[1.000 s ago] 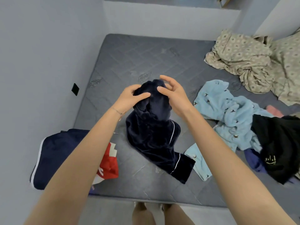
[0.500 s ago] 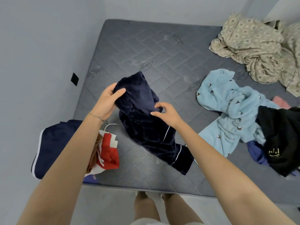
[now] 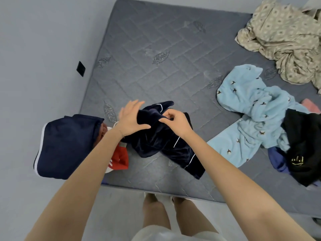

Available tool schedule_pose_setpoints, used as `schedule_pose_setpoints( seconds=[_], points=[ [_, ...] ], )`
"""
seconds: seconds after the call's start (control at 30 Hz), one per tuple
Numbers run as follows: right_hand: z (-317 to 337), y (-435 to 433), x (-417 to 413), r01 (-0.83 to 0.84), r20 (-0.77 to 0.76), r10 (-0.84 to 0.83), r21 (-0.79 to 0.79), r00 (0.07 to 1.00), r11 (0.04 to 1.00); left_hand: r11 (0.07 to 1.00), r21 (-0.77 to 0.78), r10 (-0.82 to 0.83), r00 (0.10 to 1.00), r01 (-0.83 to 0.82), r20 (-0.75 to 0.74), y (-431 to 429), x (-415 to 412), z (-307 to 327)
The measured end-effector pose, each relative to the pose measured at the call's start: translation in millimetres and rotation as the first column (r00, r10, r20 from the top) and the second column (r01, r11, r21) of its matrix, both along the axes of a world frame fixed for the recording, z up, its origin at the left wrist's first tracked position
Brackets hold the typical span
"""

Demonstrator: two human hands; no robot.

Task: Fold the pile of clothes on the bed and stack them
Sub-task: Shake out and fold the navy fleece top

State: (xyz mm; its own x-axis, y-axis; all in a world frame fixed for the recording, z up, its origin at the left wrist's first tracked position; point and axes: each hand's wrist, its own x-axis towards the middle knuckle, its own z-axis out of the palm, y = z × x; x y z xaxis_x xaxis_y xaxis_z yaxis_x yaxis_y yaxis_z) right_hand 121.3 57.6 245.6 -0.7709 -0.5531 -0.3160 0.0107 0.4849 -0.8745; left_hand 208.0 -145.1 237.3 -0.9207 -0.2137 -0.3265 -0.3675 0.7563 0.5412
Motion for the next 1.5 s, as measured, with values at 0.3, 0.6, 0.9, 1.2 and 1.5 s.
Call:
schedule_pose_setpoints(
  seconds=[0.3, 0.6, 0.9, 1.2, 1.5],
  points=[
    [-12, 10, -1, -0.077, 0.031, 0.075, 0.067, 0.997, 0.995, 0.975, 0.199, -0.101, 0.995, 0.098, 0.007, 17, -6, -8],
    [-29, -17, -1, -0.409, 0.004, 0.413, 0.152, 0.911, 0.900, 0.789, 0.609, 0.000, 0.992, -0.080, 0.130, -26, 36, 42],
    [-21, -41, 7, -0.367, -0.004, 0.369, 0.083, 0.930, 0.926, 0.838, 0.543, 0.059, 0.998, -0.058, 0.014, -37, 38, 58],
    [16, -28, -10, -0.395, 0.019, 0.395, 0.081, 0.919, 0.915, 0.850, 0.517, 0.177, 0.979, -0.099, -0.105, -16, 11, 79],
    [42, -13, -35, -0.453, 0.048, 0.451, 0.169, 0.891, 0.876, 0.749, 0.663, 0.237, 0.935, -0.004, -0.263, -19, -17, 159]
  ],
)
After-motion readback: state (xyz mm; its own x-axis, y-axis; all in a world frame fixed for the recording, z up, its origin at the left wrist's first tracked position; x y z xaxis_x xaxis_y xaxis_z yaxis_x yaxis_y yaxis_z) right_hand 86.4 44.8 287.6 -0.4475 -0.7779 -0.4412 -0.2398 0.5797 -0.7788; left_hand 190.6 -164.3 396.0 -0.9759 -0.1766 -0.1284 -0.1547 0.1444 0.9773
